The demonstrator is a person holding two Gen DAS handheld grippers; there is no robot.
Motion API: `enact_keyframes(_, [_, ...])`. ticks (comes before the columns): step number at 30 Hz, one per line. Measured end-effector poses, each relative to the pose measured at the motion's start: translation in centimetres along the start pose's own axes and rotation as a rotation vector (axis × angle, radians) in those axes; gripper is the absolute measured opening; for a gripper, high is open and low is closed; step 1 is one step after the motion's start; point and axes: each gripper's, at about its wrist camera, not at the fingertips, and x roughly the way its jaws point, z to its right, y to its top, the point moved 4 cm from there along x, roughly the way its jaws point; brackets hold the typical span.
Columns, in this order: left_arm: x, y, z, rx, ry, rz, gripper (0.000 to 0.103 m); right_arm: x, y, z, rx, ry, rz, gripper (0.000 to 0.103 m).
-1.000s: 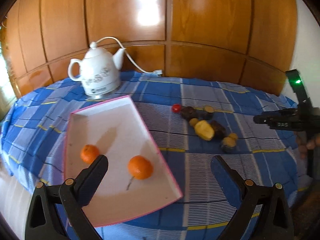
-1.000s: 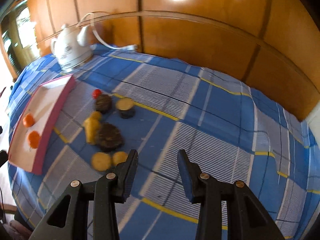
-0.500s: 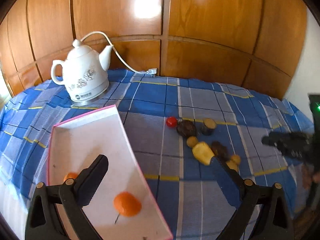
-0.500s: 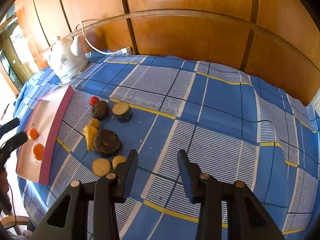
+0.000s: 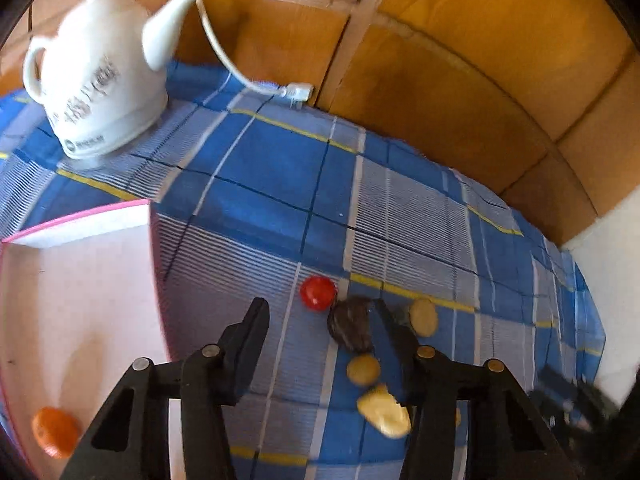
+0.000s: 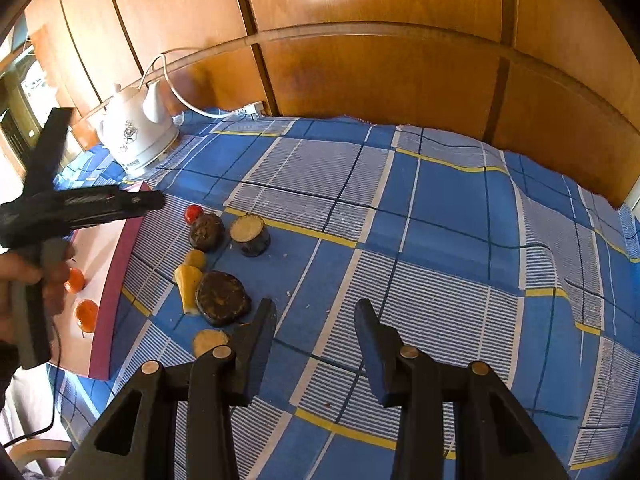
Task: Organize fruits
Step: 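Reach to the red cherry tomato and grasp it with the left tool, then carry the cherry tomato into the tray and open the left tool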
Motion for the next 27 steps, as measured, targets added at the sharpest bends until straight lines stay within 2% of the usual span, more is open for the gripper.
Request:
enact_keyframes(7, [3.7, 0.9, -0.2, -0.055, 0.001, -0.065, 0.048, 0.2, 0.1, -0.2, 0.005, 0.018, -0.010, 0.041])
enact_keyframes(11, [5.1, 1.0, 0.2, -0.050, 0.013, -0.083, 0.046, 0.2, 0.1, -0.2, 0.003, 0.021, -0.007, 0.041])
enact_keyframes(15, [5.6, 1.1, 0.0, -0.054, 0.019, -0.074, 0.030, 0.1, 0.1, -0.1, 0.002, 0.016, -0.001, 0.041])
enact_keyframes(18, [5.0, 0.6, 0.1, -0.030, 0.008, -0.074, 0.027, -0.1, 0.3, 0.2, 0.011, 0.009, 0.009, 0.041])
enact_keyframes(23, [1.8, -0.5, -0.1, 0.005, -0.015, -0.011, 0.027, -0.1, 0.4, 1.0, 0.043, -0.010, 0.013, 0.041])
enact_keyframes(27, [-1.8, -2.6, 0.7, 0.099, -0.013, 0.050, 0.027, 0.2, 0.1, 1.4, 0.057, -0.013, 0.000, 0.041])
